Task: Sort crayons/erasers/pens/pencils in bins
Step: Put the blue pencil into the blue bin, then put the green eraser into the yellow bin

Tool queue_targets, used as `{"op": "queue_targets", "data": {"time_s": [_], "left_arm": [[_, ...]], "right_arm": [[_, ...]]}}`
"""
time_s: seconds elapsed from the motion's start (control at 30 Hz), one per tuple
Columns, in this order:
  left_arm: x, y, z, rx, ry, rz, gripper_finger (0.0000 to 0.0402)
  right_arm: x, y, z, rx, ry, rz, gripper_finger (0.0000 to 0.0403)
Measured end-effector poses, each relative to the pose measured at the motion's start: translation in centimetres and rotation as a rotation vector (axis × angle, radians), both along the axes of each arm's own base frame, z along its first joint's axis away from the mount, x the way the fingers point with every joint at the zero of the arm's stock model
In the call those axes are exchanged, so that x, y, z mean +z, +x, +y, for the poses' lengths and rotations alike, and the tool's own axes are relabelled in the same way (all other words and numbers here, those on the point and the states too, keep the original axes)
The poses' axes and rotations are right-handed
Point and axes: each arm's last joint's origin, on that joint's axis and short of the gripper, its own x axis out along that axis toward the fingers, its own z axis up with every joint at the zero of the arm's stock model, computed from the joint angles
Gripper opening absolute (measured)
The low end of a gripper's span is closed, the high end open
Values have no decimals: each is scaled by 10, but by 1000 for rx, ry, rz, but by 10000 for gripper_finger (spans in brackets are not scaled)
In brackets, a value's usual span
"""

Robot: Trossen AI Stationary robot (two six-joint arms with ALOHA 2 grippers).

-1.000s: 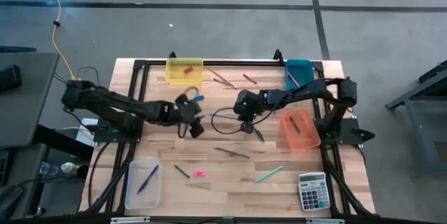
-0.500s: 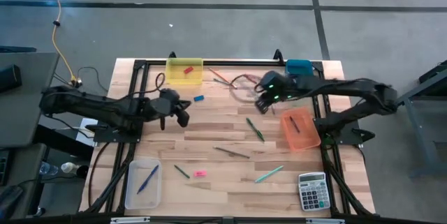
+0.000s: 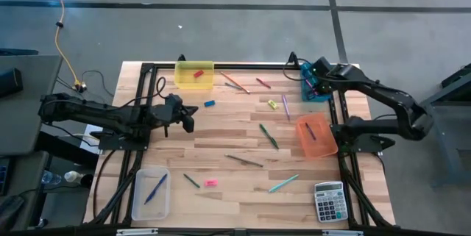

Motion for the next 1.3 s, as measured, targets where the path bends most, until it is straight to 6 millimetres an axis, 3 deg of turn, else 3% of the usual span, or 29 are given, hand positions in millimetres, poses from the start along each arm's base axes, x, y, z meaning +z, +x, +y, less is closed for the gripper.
{"op": "queue_targets", "data": {"time_s": [0.2,0.4,0.97,1.13,1.3], "left_arm": [[0,0,0,-2,-1,0,0],[0,0,0,-3,-8,-1,0],[0,0,0,-3,-11,-13,0],[0,0,0,1,-17,-18,0],[0,1,0,-26,-7,-3,0]], "right_arm": [[-17,-12,-11,16,14,-13,20],[-19,-7,-12,-19,-8,-22,20],[-47,4,-27,-215,65,42,22],[-47,4,-26,-258,75,39,56],[-33,3,-27,-284,54,95,105]]}}
